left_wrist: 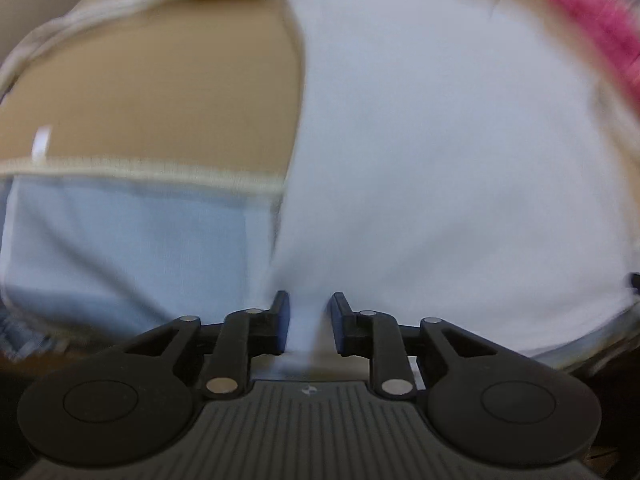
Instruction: Fold small clothes
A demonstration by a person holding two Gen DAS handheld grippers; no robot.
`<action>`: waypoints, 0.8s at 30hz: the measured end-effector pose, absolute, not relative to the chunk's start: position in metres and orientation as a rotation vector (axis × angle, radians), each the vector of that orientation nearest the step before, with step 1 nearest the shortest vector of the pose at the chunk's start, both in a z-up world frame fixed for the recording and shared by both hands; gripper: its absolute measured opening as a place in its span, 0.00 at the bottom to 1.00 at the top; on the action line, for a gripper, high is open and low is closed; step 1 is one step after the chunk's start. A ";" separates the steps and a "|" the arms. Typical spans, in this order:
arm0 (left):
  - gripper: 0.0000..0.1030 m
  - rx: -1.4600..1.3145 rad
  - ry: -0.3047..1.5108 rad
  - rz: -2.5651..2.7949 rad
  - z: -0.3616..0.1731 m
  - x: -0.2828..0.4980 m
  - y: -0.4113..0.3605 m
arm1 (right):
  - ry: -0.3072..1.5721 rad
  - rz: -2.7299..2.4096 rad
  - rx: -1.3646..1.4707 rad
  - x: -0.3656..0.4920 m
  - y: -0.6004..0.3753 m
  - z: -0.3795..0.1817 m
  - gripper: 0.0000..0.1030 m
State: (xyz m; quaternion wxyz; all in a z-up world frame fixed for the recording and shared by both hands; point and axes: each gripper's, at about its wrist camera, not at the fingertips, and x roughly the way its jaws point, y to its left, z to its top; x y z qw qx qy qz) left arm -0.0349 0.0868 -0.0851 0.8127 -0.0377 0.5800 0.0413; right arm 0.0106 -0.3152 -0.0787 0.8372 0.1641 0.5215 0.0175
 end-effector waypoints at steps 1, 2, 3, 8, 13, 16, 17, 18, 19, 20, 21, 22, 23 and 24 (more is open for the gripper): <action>0.24 -0.065 1.209 0.097 -0.079 -0.034 0.082 | 1.169 -0.015 0.327 0.012 -0.316 -0.091 0.27; 0.24 -0.051 1.148 0.090 -0.067 -0.036 0.077 | 1.153 -0.028 0.340 0.010 -0.319 -0.091 0.27; 0.26 -0.036 1.074 0.070 -0.054 -0.039 0.071 | 1.111 -0.016 0.371 0.008 -0.322 -0.083 0.28; 0.58 -0.008 1.176 0.039 -0.070 -0.023 0.051 | 1.154 -0.040 0.379 0.016 -0.332 -0.090 0.34; 0.58 0.078 1.039 0.042 -0.044 -0.023 0.024 | 0.888 -0.090 0.533 0.026 -0.381 -0.042 0.32; 0.58 0.089 0.946 -0.014 -0.026 -0.022 0.008 | 0.735 -0.135 0.600 0.043 -0.417 -0.019 0.32; 0.58 0.086 0.950 -0.020 -0.027 -0.018 0.002 | 0.695 -0.156 0.630 0.052 -0.432 -0.017 0.32; 0.58 0.079 0.961 -0.016 -0.030 -0.015 -0.002 | 0.662 -0.180 0.666 0.060 -0.447 -0.017 0.31; 0.58 0.073 0.974 -0.008 -0.033 -0.011 -0.006 | 0.635 -0.205 0.711 0.071 -0.465 -0.021 0.30; 0.58 0.064 0.989 -0.001 -0.036 -0.006 -0.008 | 0.613 -0.230 0.753 0.083 -0.481 -0.027 0.30; 0.58 0.056 0.999 0.000 -0.038 -0.005 -0.009 | 0.595 -0.255 0.791 0.092 -0.496 -0.034 0.30; 0.58 0.047 1.009 -0.001 -0.039 -0.004 -0.012 | 0.579 -0.275 0.829 0.105 -0.511 -0.041 0.32; 0.58 0.035 1.021 -0.004 -0.040 -0.003 -0.014 | 0.566 -0.291 0.862 0.119 -0.521 -0.050 0.33; 0.58 0.021 1.039 -0.010 -0.044 0.000 -0.014 | 0.554 -0.303 0.892 0.127 -0.532 -0.059 0.33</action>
